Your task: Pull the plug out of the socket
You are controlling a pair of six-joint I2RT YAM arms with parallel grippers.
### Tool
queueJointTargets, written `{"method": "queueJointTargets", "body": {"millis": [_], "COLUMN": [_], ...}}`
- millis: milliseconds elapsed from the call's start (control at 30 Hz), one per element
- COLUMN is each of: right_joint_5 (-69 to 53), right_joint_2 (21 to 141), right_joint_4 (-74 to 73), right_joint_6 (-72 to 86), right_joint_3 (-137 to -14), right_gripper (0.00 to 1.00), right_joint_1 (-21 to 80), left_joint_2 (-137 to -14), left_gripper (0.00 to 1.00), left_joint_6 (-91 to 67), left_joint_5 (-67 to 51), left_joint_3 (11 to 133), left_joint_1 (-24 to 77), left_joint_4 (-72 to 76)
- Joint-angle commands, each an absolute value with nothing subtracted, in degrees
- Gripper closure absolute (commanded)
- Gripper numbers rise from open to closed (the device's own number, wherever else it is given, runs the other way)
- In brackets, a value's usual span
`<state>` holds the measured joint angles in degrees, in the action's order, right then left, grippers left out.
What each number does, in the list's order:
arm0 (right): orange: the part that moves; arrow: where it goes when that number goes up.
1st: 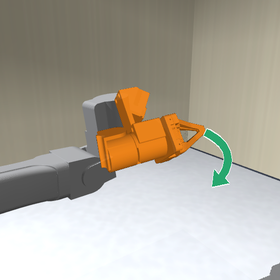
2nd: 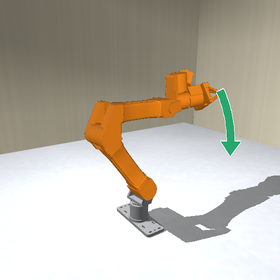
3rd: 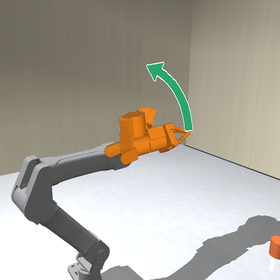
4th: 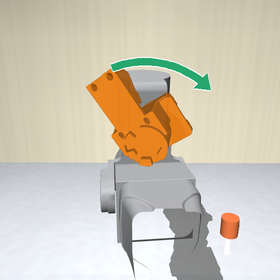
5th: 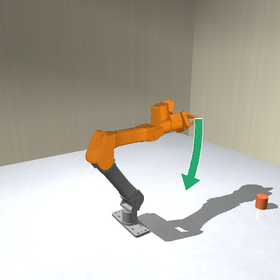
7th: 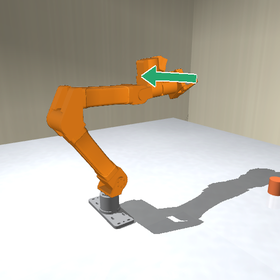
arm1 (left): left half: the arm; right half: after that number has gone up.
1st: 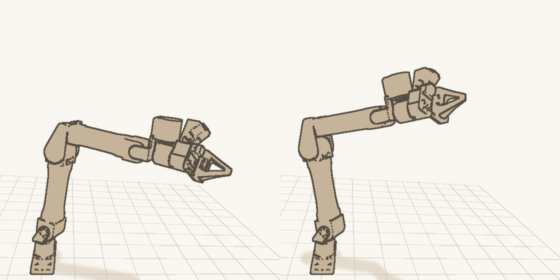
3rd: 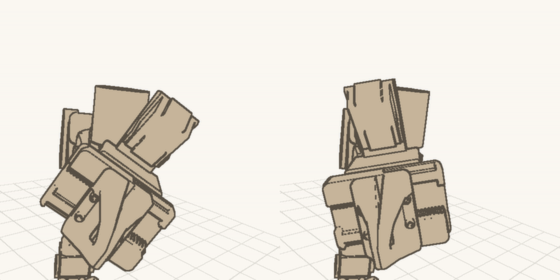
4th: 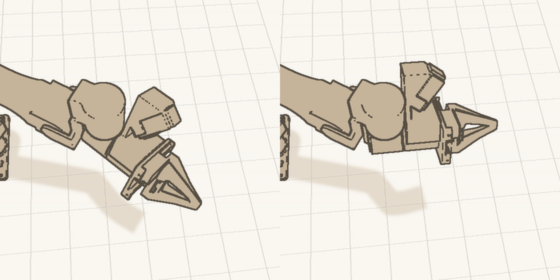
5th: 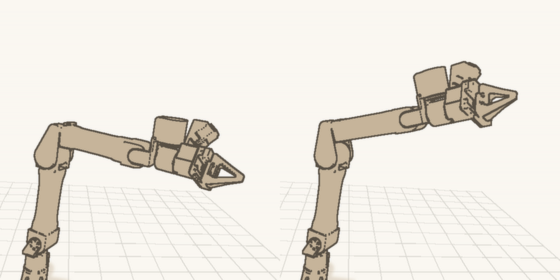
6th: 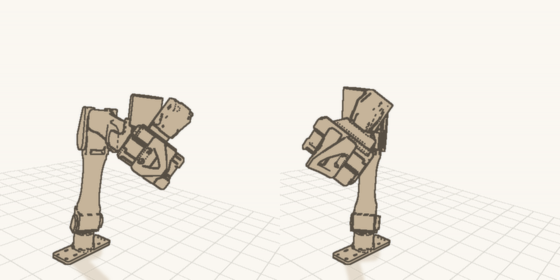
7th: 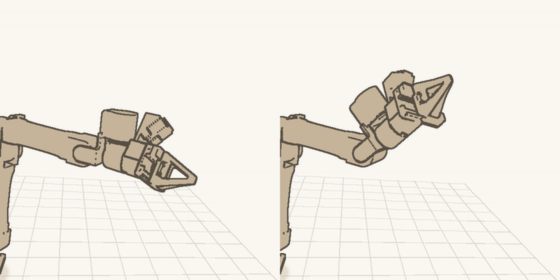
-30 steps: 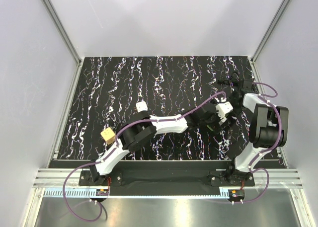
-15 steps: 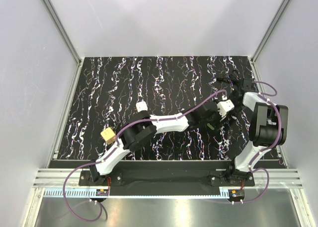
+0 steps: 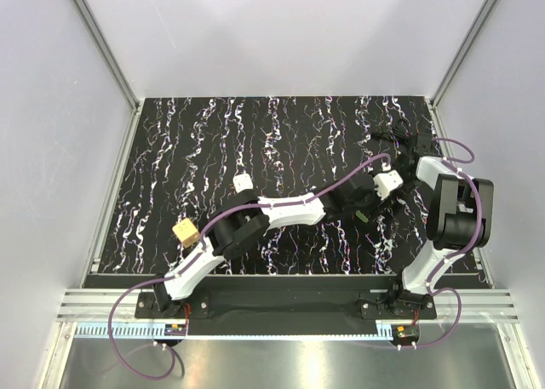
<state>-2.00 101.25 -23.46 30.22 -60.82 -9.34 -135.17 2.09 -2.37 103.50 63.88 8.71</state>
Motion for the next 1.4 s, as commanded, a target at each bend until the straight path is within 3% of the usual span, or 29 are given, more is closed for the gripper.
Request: {"method": "queueJointTargets", "body": {"millis": [0,33,67,200,667,1200,1367], "right_joint_5": [-0.4,1.6,1.9,3.1,8.6,10.3,10.4], "right_joint_2": [103.7,103.8,104.1,105.4,106.4,108.1,108.2], "right_joint_4": [-23.5,-23.6,-23.6,-24.1,-27.3,-29.5,-29.7], "right_joint_6": [28.6,28.5,28.4,27.9,29.7,29.8,29.7], "right_joint_3": [-61.0,-60.8,-60.7,-60.6,-62.6,-64.0,-64.1], "right_gripper": [0.75,0.78,0.81,0.99,1.0,1.0,1.0], "right_joint_1": [-9.2,-9.2,-9.2,-9.1,-7.5,-6.4,-6.4], "left_joint_2": [-133.8,-133.4,-133.0,-129.3,-123.6,-120.2,-118.1], "left_gripper": [0.81,0.96,1.0,1.0,1.0,1.0,1.0], "left_joint_6": [2.0,2.0,1.7,0.9,-4.4,-9.9,-14.6], "left_joint_5": [-2.8,-2.6,-2.5,-4.4,-3.1,14.1,12.6], "left_joint_3": [104.3,103.9,102.8,98.4,94.6,95.4,92.0], "left_joint_1": [64.7,64.7,64.8,64.8,64.7,64.0,62.5], "left_joint_4": [13.7,15.1,15.9,22.1,31.5,30.8,33.9]}}
